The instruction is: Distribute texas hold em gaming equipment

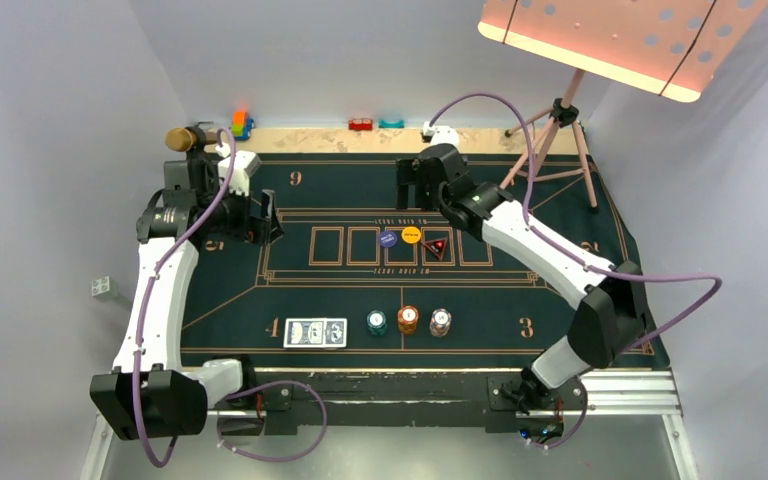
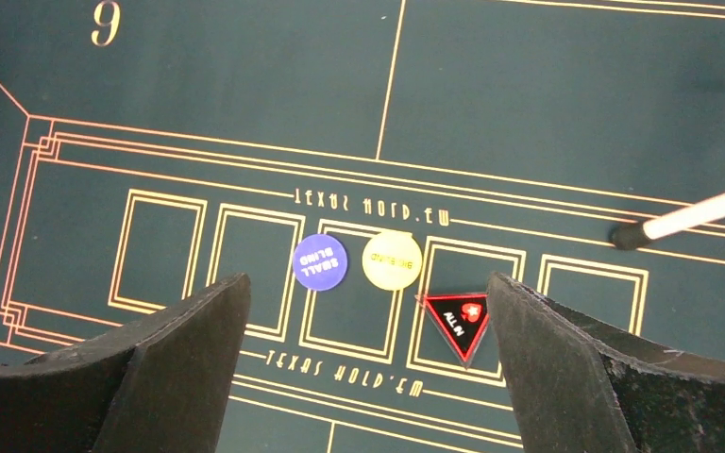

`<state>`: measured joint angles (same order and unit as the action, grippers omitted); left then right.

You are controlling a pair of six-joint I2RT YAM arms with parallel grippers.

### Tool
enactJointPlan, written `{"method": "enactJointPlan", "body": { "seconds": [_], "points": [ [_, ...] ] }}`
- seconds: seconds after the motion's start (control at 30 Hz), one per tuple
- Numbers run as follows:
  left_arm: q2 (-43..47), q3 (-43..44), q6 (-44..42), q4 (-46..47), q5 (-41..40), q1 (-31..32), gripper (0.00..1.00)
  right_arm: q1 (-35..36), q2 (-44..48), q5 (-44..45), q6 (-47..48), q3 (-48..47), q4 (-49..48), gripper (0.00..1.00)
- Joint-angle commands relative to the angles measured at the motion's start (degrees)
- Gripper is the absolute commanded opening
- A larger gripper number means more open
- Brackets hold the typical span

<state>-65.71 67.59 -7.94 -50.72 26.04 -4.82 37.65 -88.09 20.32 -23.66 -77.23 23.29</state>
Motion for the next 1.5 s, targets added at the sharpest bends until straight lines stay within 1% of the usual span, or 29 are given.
{"method": "enactJointPlan", "body": {
  "seconds": [0.0,0.03,0.13,0.2,0.37,0.7,1.03,1.3,1.47],
  "points": [
    [-0.19,-1.58,0.39,1.25,2.91,0.05,1.0,1.15,-4.1,-5.03,1.54,-3.41,-2.12,0.99],
    [-0.59,-2.0,0.42,1.27,3.23,0.03,1.0,1.78,-5.5,-5.14,1.41,-3.65,-2.15,0.98],
    [-0.67,-3.77,0.52,1.93,4.09,0.04,1.0,3.08,-9.69,-6.22,1.01,-3.53,-4.1,0.91],
    [0.02,-5.19,0.61,2.73,4.39,0.05,1.0,3.98,-12.78,-6.1,0.74,-3.78,-4.92,0.89],
    [1.18,-7.03,1.3,3.84,5.57,0.03,1.0,5.47,-19.72,-5.09,0.35,-5.4,-5.98,0.87],
    [2.17,-8.07,0.91,4.07,6.04,0.01,1.0,5.86,-27.46,-4.48,1.22,-8.85,-7.04,0.86],
    [3.42,-8.52,0.64,4.74,4.6,0.04,1.0,5.83,-32.09,-3.36,1.73,-10.78,-6.48,0.83],
    [3.9,-8.86,0.73,5.4,3.15,0.06,1.0,5.86,-31.71,-2.5,1.51,-7.63,-6.68,0.81],
    [4.04,-8.88,0.87,5.84,2.1,0.06,1.0,6.01,-31.27,-3.32,1.35,-5.54,-7.02,0.73]
  ]
}}
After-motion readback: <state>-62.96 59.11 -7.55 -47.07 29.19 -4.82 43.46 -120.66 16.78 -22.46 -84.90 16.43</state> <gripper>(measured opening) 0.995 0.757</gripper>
